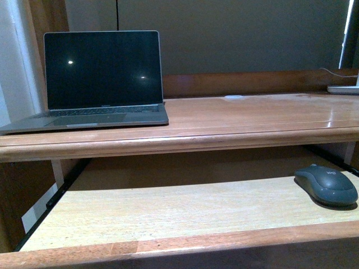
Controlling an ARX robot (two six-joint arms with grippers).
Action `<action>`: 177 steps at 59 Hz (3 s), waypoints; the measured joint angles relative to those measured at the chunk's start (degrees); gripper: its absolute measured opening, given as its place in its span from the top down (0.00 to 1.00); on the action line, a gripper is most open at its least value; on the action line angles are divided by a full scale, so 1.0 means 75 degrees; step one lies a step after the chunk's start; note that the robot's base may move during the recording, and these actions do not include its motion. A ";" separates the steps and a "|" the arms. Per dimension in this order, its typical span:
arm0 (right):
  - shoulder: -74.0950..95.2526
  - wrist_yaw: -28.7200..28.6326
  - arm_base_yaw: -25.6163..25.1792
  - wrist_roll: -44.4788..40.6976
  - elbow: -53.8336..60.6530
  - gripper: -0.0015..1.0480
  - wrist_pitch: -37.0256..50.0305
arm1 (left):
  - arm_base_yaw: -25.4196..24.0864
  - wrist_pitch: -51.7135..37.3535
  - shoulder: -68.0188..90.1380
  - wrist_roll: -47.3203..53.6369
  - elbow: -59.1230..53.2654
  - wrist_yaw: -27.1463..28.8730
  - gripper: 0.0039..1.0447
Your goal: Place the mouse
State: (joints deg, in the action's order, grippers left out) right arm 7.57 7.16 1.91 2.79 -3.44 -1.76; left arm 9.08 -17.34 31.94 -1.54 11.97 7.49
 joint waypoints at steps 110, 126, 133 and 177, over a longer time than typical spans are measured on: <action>1.1045 0.0294 0.1070 -0.1131 -0.6540 0.40 0.1029 | -0.1177 0.2302 -0.4211 0.0134 -0.1539 -0.1000 0.98; 1.0451 -0.0166 0.0766 -0.1122 -0.6120 0.46 0.1119 | -0.1177 0.2302 -0.4211 0.0134 -0.1539 -0.1000 0.70; 0.9617 -0.0600 0.0653 -0.1341 -0.5831 0.46 0.0772 | -0.1177 0.2302 -0.4211 0.0134 -0.1539 -0.1000 0.56; 1.3341 0.2460 0.2643 -0.0866 -1.2167 0.46 -0.1343 | -0.1177 0.2302 -0.4211 0.0143 -0.1539 -0.1000 0.07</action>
State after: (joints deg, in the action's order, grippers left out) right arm 107.63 25.61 21.74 -3.70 -94.70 -11.84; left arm 0.25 -0.08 0.36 -0.47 0.43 -0.01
